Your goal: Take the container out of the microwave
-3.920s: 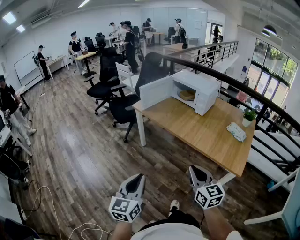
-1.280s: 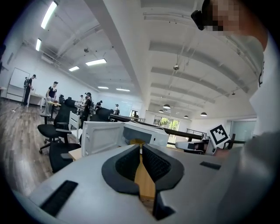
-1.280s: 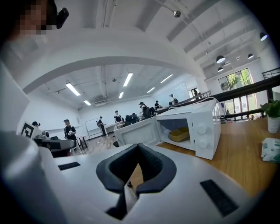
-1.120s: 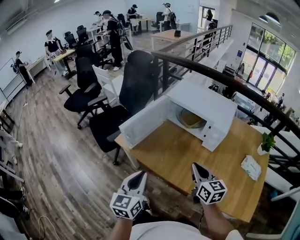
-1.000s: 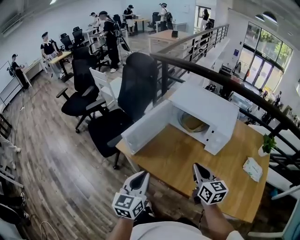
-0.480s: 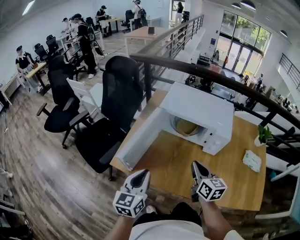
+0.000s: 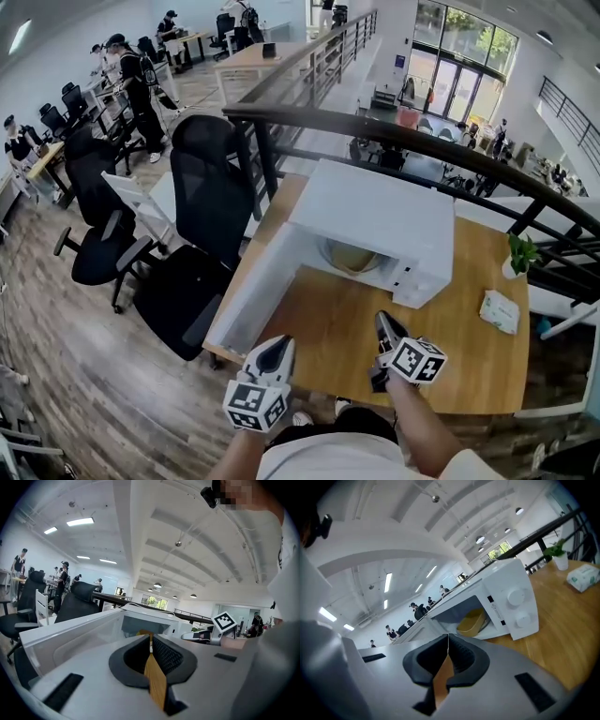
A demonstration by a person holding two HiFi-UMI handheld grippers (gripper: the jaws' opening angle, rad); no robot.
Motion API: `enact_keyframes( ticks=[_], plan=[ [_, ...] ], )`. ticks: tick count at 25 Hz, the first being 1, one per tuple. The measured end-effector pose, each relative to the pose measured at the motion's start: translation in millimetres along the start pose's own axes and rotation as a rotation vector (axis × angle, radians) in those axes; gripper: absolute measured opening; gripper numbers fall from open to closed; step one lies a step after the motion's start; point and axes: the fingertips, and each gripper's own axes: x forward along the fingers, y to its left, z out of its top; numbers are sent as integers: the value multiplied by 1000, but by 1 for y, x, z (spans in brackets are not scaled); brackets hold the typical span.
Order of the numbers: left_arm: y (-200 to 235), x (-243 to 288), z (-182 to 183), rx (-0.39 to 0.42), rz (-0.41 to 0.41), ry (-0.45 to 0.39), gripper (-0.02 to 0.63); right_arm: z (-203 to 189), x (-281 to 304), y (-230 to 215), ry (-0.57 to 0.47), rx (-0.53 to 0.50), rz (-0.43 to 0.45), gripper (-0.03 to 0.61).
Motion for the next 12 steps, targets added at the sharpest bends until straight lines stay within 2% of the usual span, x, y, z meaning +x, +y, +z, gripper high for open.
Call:
enact_keyframes(
  ticks=[5, 8, 12],
  plan=[
    [7, 29, 3, 4, -6, 17, 44, 4, 58, -24, -15, 226, -20, 36],
    [10, 37, 4, 22, 1, 5, 44, 4, 91, -34, -29, 317, -26, 94],
    [21, 47, -4, 13, 18, 30, 44, -5, 127, -60, -54, 489, -102, 95]
  ],
)
